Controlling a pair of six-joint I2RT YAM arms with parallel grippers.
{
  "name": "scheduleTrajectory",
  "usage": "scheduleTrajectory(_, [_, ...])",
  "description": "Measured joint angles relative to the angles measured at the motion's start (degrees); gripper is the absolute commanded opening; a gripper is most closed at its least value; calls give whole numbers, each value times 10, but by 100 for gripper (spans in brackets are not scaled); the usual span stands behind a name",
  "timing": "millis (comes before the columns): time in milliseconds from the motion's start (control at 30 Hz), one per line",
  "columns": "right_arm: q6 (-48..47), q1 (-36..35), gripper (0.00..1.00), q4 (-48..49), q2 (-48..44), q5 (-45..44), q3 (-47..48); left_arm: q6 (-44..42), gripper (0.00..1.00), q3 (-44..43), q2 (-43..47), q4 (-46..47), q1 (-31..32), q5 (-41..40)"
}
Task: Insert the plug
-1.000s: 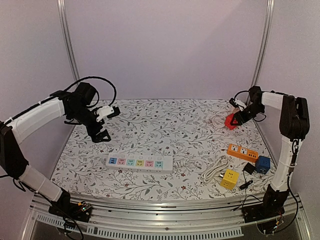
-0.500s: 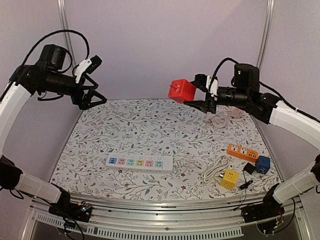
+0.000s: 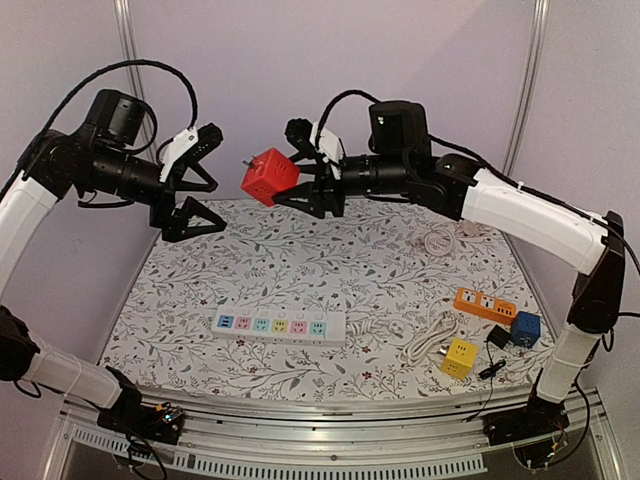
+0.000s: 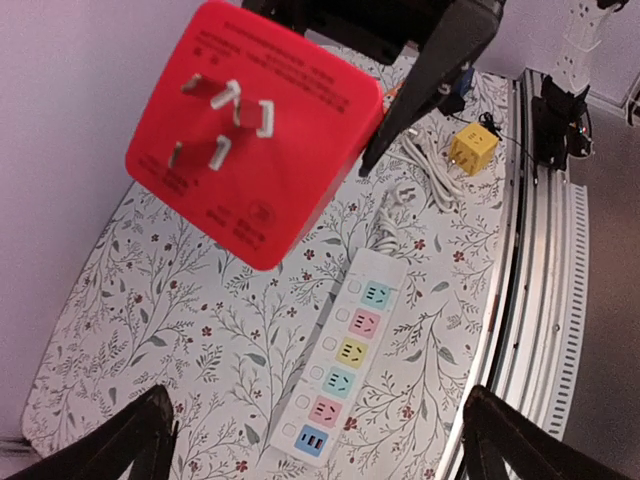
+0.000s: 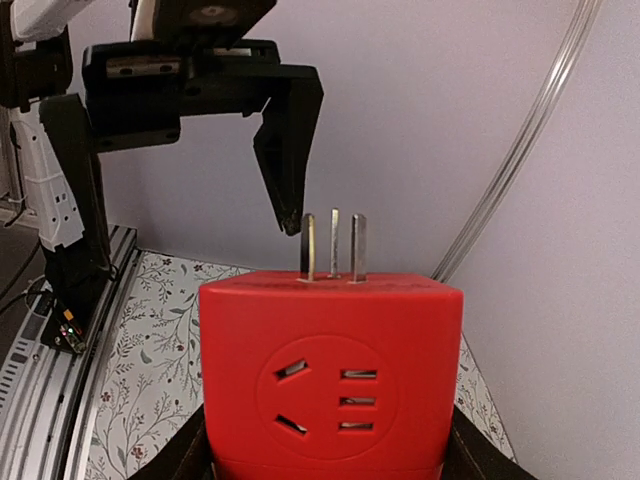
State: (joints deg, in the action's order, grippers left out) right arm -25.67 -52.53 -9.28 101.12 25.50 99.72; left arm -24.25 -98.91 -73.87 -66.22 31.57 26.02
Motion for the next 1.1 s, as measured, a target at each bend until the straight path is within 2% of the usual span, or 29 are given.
scheduleTrajectory(67, [54,3,0,-40,19,18,61,-45,99,0,8,-17,0,-33])
scheduleTrajectory(200, [153,5,0,-106,36,56,114,-107,99,0,12,-36,2,-87])
scheduleTrajectory(467, [312,8,0,-257,74,-9,145,-179,99,8,6,-51,23,-221])
scheduleTrajectory(567, [348,9,0,-296,79,-24,145,-235,100,64,37,-43,39,-286])
scheduleTrajectory(667, [377,9,0,-318,80,-29,145,-348,100,174,124,-23,66,-351])
scheduleTrajectory(833, [407,9,0,-329,85,-20,145,-617,99,373,314,114,103,-393])
scheduleTrajectory(900, [414,8,0,-331,90,-9,144,-710,100,438,350,177,122,-384])
scheduleTrajectory(1000, [415,8,0,-333,92,2,136,-782,100,482,323,250,163,-372])
scheduleTrajectory(1100, [413,6,0,-332,91,6,122,-786,99,477,263,311,198,-378])
